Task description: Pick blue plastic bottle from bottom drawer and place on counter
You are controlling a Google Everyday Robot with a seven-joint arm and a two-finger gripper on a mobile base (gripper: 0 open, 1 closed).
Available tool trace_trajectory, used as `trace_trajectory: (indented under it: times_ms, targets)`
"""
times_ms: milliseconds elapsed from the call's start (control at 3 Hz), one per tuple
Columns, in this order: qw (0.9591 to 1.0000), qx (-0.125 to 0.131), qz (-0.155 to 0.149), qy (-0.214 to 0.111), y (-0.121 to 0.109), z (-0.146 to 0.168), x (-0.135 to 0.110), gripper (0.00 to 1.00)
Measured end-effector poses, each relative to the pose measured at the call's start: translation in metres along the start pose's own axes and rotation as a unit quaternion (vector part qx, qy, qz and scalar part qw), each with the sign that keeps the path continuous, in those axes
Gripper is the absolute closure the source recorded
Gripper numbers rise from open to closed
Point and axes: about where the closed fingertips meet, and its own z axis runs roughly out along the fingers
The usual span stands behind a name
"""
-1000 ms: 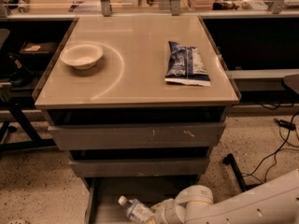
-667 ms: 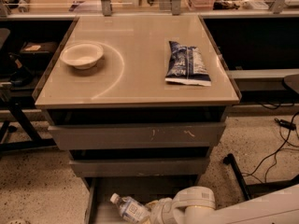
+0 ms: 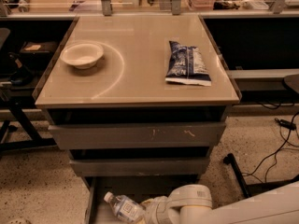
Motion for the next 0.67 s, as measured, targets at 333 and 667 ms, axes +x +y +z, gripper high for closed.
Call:
trace_trajectory:
  times_ms: [333, 667]
  targets:
    - [0.9998, 0.015, -0.015, -0.002, 0.009, -0.020, -0.021, 1.00]
    - [0.9978, 0.049, -0.044, -0.011, 0.019, -0.051, -0.060, 1.00]
